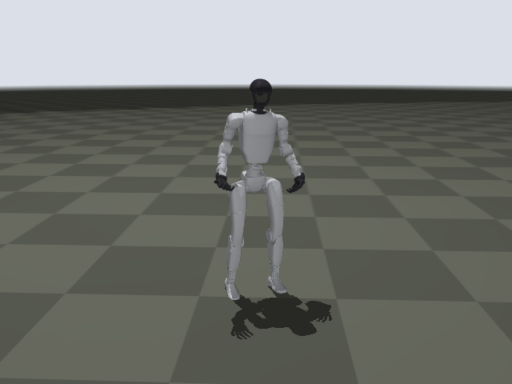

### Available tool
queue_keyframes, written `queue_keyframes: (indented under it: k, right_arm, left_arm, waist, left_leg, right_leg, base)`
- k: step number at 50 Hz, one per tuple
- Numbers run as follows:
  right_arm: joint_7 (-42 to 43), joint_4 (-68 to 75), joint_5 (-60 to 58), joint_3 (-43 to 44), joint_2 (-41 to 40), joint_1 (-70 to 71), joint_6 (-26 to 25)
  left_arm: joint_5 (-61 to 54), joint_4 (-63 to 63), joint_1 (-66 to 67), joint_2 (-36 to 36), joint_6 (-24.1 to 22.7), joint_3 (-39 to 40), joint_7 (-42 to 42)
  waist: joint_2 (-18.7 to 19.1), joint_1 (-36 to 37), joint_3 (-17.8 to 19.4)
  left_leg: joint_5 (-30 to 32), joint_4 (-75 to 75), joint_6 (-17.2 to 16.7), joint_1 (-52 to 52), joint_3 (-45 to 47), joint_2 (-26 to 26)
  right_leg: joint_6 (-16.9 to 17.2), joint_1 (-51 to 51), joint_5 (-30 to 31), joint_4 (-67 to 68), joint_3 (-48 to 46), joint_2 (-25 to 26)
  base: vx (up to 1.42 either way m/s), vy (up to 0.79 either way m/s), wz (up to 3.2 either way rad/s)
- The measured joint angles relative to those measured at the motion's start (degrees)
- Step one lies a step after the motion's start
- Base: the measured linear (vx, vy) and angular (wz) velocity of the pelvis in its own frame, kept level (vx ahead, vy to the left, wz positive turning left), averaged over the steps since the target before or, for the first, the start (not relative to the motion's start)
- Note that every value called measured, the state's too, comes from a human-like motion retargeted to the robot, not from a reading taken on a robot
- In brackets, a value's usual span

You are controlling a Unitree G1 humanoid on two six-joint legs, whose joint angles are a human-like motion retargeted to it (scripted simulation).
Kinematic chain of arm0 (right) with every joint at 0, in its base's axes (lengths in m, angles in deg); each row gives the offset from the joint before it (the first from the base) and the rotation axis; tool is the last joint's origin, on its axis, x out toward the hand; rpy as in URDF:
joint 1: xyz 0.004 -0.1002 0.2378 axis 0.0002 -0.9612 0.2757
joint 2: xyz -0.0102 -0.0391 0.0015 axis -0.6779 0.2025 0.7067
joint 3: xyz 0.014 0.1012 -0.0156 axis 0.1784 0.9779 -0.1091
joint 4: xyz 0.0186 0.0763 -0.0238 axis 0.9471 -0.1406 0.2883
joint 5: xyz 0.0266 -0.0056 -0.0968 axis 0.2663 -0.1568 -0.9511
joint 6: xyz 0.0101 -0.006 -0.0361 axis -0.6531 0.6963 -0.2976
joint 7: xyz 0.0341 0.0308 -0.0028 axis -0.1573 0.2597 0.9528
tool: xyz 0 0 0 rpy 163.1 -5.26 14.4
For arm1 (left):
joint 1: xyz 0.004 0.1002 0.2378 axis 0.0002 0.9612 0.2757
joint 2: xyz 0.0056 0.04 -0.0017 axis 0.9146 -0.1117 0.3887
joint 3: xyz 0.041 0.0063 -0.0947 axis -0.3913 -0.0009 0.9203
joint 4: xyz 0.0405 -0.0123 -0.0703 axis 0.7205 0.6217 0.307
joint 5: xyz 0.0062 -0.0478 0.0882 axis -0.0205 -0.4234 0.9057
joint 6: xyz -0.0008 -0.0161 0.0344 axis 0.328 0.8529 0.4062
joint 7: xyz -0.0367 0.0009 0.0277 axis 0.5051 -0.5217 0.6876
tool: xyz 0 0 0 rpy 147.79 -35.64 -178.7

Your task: Kungfu

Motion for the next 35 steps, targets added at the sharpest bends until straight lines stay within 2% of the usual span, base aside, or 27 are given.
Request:
queue_keyframes:
  k: [4,7,10,12,14,15,17,18,22,23,25,27,30,35]
  right_arm:
    - [-2.8,0.3,-3.2,-0.6,-4.3,-7.0,-1.4]
    - [-5.1,1.7,-4.1,-1.0,-8.3,-10.2,-3.6]
    - [-7.7,4.9,-4.3,-1.9,-10.2,-10.9,-7.3]
    - [-9.1,8.2,-5.6,-1.9,-8.7,-9.7,-9.5]
    - [-10.4,10.8,-9.4,-0.9,-5.6,-8.1,-9.5]
    - [-11.0,12.1,-12.3,-0.3,-3.7,-7.2,-8.8]
    - [-11.4,15.5,-21.7,1.5,0.4,-4.4,-4.4]
    - [-10.9,17.2,-27.1,2.4,2.4,-3.1,-1.5]
    - [-2.5,24.5,-51.5,3.3,9.5,0.8,11.5]
    - [0.8,26.1,-57.8,3.1,11.0,1.2,14.3]
    - [6.7,29.3,-69.4,3.0,13.2,2.1,18.3]
    - [8.9,31.3,-77.3,2.9,14.2,3.0,18.7]
    - [5.7,33.0,-81.7,1.9,14.1,4.5,16.3]
    - [1.2,33.5,-79.6,0.0,11.1,5.4,14.0]
  left_arm:
    - [0.5,-0.4,4.8,-4.9,0.9,3.2,0.7]
    - [2.8,-0.1,7.0,-7.3,1.5,5.0,2.8]
    - [5.5,1.8,7.5,-8.1,2.2,5.9,5.0]
    - [7.0,4.0,6.6,-7.0,2.1,4.9,5.5]
    - [8.8,5.9,4.9,-5.2,0.9,1.7,4.7]
    - [10.1,6.7,3.8,-4.3,0.0,-0.1,3.9]
    - [14.1,8.2,0.1,-1.9,-3.6,-4.8,1.2]
    - [17.0,8.8,-1.9,-0.3,-5.7,-7.0,0.0]
    - [35.7,12.0,-8.2,5.3,-13.5,-11.3,-7.4]
    - [41.0,13.3,-9.6,5.9,-15.4,-11.7,-10.6]
    - [50.7,16.1,-11.9,6.2,-18.1,-13.4,-18.1]
    - [58.7,18.7,-12.7,5.5,-18.7,-15.0,-25.6]
    - [69.0,23.1,-12.1,1.9,-17.4,-15.0,-34.7]
    - [77.6,28.8,-9.0,-4.2,-14.3,-15.1,-40.1]
  waist:
    - [-2.4,0.4,-3.6]
    - [-4.7,0.1,-4.9]
    - [-5.1,1.5,-6.0]
    - [-4.9,3.8,-6.7]
    - [-3.1,4.2,-6.4]
    - [-2.1,4.7,-6.1]
    - [-0.7,7.0,-4.5]
    - [-0.1,7.6,-3.5]
    - [1.0,8.9,-0.5]
    - [1.1,9.0,0.1]
    - [1.4,9.3,1.5]
    - [1.9,9.6,2.8]
    - [3.2,8.6,4.4]
    - [5.4,6.7,6.2]
  left_leg:
    - [2.0,-3.2,0.0,0.6,0.8,-2.8]
    - [2.8,-3.9,-0.2,1.5,1.4,-5.8]
    - [3.3,-5.2,-0.5,3.1,2.9,-6.3]
    - [3.7,-5.8,-0.3,3.6,4.4,-6.3]
    - [4.3,-6.5,0.1,4.8,3.2,-6.4]
    - [4.6,-6.9,0.2,5.3,3.0,-6.2]
    - [4.9,-7.3,0.9,6.2,4.3,-5.8]
    - [5.0,-7.4,1.1,6.6,4.5,-5.6]
    - [5.1,-6.6,1.5,7.2,5.2,-4.1]
    - [5.1,-6.4,1.6,7.4,5.1,-3.9]
    - [4.9,-6.1,1.9,8.0,5.3,-3.6]
    - [4.8,-6.1,1.9,8.8,6.1,-3.0]
    - [4.6,-5.9,1.6,9.5,7.0,-1.6]
    - [4.6,-6.9,0.1,11.2,8.7,2.1]
  right_leg:
    - [-3.6,-2.1,-6.9,0.5,2.7,6.7]
    - [-5.0,-1.9,-6.7,-3.3,3.3,9.1]
    - [-13.8,-0.7,-1.9,-5.9,1.4,10.6]
    - [-8.3,0.0,-3.9,-4.7,0.4,8.2]
    - [-5.2,-0.5,-4.3,-3.8,3.2,10.1]
    - [-3.7,-0.6,-4.7,-3.6,4.0,10.6]
    - [1.1,-0.2,-6.8,-2.4,1.2,8.6]
    - [1.6,0.3,-6.7,-1.8,-1.0,7.7]
    - [-3.7,2.2,-4.0,-1.3,-10.1,3.1]
    - [-3.9,2.9,-4.0,-1.7,-11.4,2.4]
    - [-1.8,3.7,-3.8,-2.5,-10.0,1.9]
    - [-0.7,4.3,-3.6,-3.0,-7.0,1.9]
    - [-1.1,6.2,-2.5,-3.8,-7.8,0.0]
    - [-1.4,8.6,1.6,-3.0,-10.3,-3.9]
  base:
    - [0.25,0.15,0.06]
    - [0.21,0.13,0.13]
    - [0.12,0.19,-0.42]
    - [0.09,0.26,-0.56]
    - [0.00,0.34,0.21]
    - [-0.13,0.34,-0.12]
    - [-0.20,0.26,-0.40]
    - [-0.24,0.14,-0.29]
    - [-0.25,-0.03,-0.22]
    - [-0.26,-0.10,-0.16]
    - [-0.26,-0.10,-0.22]
    - [-0.23,-0.08,-0.50]
    - [-0.24,-0.17,-0.55]
    - [-0.23,-0.23,-0.71]
